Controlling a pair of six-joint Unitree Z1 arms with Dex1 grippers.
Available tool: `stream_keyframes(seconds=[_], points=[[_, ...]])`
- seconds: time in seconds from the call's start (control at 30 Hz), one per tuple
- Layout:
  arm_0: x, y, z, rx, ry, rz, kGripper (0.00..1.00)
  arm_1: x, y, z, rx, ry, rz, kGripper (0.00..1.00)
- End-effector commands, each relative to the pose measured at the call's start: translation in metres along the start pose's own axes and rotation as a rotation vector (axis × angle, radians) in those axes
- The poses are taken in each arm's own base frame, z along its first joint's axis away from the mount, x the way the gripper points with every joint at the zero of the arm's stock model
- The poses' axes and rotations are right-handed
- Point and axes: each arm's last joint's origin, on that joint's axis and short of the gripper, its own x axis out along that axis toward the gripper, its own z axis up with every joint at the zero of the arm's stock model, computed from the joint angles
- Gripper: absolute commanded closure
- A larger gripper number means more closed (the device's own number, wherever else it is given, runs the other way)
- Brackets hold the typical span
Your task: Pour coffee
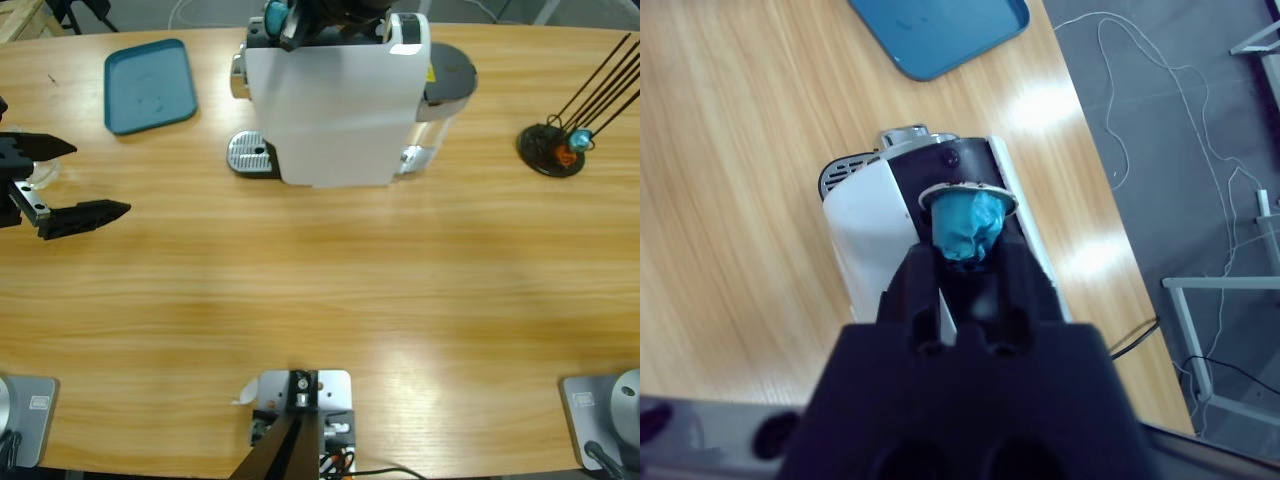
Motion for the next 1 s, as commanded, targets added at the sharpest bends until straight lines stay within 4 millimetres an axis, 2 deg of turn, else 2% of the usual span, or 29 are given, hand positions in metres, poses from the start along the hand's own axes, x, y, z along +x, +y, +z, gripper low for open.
stream_keyframes(seconds=[0.03,0.1,0.17,0.2,0.3,0.37,0.53,0.73,0.9,1.0], points=[[0.006,-0.003,-0.009,0.003,0.04,-0.018,0.004,0.012,0.005,-0.015,0.02,0.064,0.002,0.333],[0.006,-0.004,-0.009,0.004,0.041,-0.017,0.004,0.009,0.004,-0.015,0.025,0.058,-0.007,0.253],[0.006,-0.004,-0.009,0.004,0.042,-0.017,0.004,0.004,0.002,-0.013,0.031,0.044,-0.019,0.226],[0.006,-0.004,-0.009,0.004,0.041,-0.017,0.004,-0.001,0.001,-0.01,0.038,0.027,-0.024,0.247],[0.006,-0.003,-0.009,0.003,0.041,-0.017,0.004,-0.029,0.004,0.006,0.057,-0.065,-0.001,0.593],[0.006,-0.003,-0.008,0.003,0.038,-0.017,0.001,-0.047,0.01,0.012,0.079,-0.1,0.027,0.99],[0.001,-0.003,-0.007,0.0,0.018,-0.015,0.002,-0.084,0.032,-0.004,0.292,-0.073,-0.01,1.0],[-0.008,-0.001,-0.009,-0.006,-0.017,-0.015,0.003,-0.106,0.053,-0.045,0.598,0.0,-0.023,1.0],[-0.008,-0.001,-0.008,0.001,-0.017,-0.014,0.0,-0.126,0.052,-0.069,0.842,-0.02,-0.152,1.0],[-0.009,-0.001,-0.008,-0.002,-0.022,-0.013,0.0,-0.136,0.039,-0.074,1.029,-0.11,-0.366,1.0]])
